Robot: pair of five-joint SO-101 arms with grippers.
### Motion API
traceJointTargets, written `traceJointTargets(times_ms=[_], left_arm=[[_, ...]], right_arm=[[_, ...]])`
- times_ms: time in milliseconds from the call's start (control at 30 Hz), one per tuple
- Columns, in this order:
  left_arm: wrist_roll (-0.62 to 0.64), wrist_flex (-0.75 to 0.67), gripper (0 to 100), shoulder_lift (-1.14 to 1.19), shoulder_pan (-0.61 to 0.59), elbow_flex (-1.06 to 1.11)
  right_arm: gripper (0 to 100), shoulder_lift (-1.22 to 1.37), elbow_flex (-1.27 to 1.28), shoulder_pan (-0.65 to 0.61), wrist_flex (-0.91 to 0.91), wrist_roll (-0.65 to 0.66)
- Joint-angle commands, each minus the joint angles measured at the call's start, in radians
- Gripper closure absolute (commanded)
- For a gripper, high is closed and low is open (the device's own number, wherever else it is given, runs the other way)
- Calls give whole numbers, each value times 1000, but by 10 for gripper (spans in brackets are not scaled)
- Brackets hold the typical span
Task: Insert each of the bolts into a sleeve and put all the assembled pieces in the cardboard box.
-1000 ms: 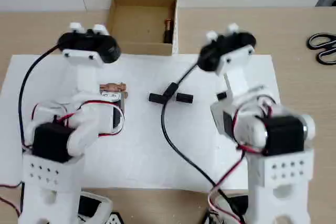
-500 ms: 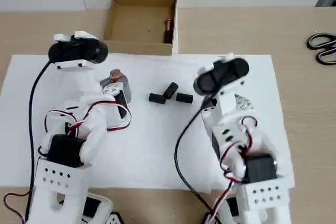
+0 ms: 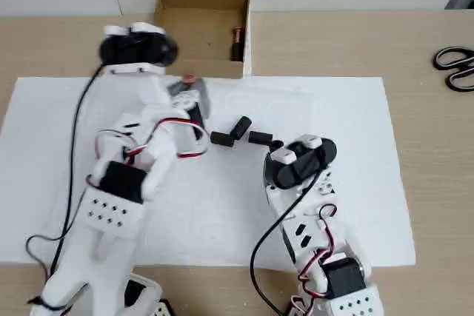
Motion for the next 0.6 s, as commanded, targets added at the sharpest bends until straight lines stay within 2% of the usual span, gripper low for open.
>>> traceJointTargets(times_ms=[0,233,400,567], left_arm=[[20,-43,994,9,54,-8],[114,-66,994,8,118,-2],[112,-68,994,6,192,-2],[112,-69,994,14,203,-1]], right_arm=[[995,-50,-2,-8,4,-58],[995,-44,28,-71,-22,-144],[995,-44,75,-102,-48,-147],[995,-44,72,-102,-50,-147]])
